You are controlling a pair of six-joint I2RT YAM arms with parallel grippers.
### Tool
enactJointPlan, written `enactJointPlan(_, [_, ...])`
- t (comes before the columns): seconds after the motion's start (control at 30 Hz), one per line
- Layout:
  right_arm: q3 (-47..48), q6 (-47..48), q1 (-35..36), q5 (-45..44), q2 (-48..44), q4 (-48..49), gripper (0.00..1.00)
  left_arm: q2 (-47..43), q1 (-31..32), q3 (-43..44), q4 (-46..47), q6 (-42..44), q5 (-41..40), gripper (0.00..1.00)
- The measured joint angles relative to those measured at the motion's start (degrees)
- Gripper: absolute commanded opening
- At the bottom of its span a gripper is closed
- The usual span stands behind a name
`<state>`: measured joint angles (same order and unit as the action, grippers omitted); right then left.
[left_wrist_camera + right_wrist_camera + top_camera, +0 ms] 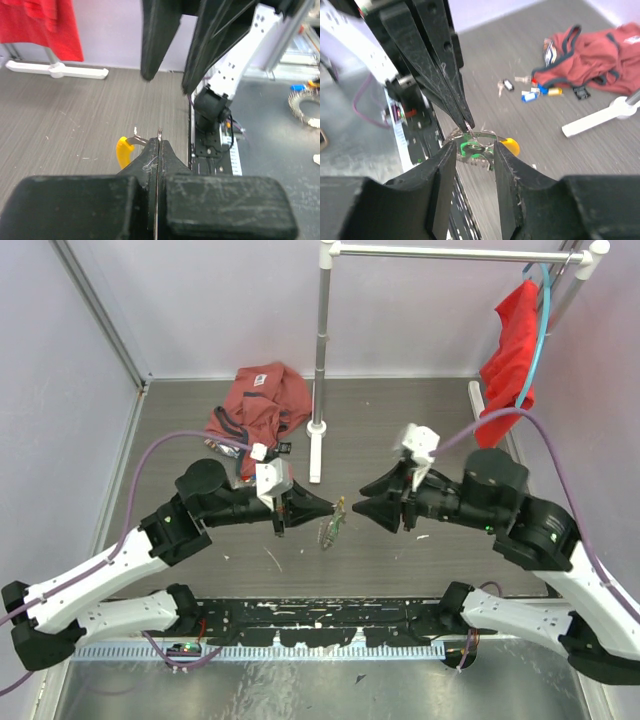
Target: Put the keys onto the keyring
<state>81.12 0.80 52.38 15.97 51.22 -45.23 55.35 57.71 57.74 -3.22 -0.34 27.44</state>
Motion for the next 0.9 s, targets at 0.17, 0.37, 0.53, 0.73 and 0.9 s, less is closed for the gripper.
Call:
enactJointPlan(0.17, [-7.96, -9.97, 0.00, -3.23, -7.10, 13.81, 0.43, -4.59, 0.00, -4.87, 6.51, -4.37, -4.83, 0.00])
enactJointPlan(0.37, [-12.41, -18.08, 0.00, -3.65, -6.95, 22.77, 0.37, -7.54, 0.00, -7.52, 13.99, -8.92, -7.89, 0.00])
enactJointPlan(0.53, [-12.90, -19.12, 0.00, -0.09, -4.92, 25.24, 0.34, -8.07, 0.02, -9.20, 20.35, -12.70, -8.70, 0.00])
enactJointPlan(0.73, [-13.64, -17.16, 0.00, 6.12, -3.69, 27.43, 0.29, -8.00, 0.04, -10.29, 26.21, -16.63, -8.57, 0.00])
enactJointPlan(0.9, [-14.05, -15.93, 0.02, 8.79, -3.98, 29.22, 0.26, -7.74, 0.04, -10.29, 29.46, -18.67, -7.48, 0.00])
